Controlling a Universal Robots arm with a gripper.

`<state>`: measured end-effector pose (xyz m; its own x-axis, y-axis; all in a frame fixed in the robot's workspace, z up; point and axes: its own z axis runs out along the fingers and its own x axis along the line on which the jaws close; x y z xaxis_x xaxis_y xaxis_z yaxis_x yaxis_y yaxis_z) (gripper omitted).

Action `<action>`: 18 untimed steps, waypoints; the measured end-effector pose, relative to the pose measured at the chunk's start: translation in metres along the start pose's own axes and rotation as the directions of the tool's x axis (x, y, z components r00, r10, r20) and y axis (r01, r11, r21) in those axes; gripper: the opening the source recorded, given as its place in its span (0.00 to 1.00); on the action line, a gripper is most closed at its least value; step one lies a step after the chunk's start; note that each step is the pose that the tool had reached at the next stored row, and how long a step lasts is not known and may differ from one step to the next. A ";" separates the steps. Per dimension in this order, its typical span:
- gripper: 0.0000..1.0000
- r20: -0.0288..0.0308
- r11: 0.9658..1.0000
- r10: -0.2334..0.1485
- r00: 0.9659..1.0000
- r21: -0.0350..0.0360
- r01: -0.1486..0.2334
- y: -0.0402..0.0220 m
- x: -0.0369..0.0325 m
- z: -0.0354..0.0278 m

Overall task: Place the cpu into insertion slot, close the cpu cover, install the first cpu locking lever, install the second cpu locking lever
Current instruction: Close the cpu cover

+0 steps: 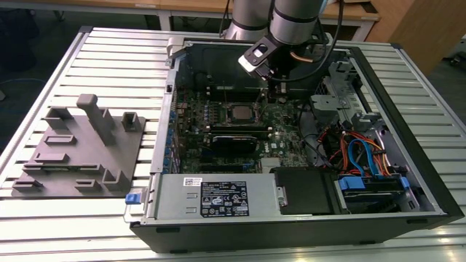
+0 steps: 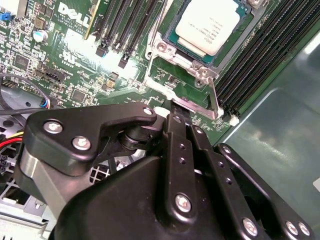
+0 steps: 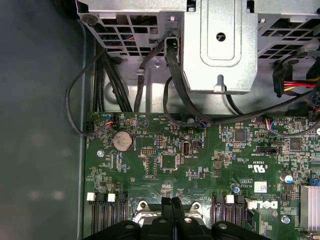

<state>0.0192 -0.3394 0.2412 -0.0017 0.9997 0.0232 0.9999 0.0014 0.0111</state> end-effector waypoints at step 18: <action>0.11 0.000 1.000 0.000 1.000 0.000 0.000 -0.0021 0.0000 0.0000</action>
<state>0.0171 -0.3394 0.2411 -0.0016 0.9997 0.0233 0.9999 0.0014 0.0111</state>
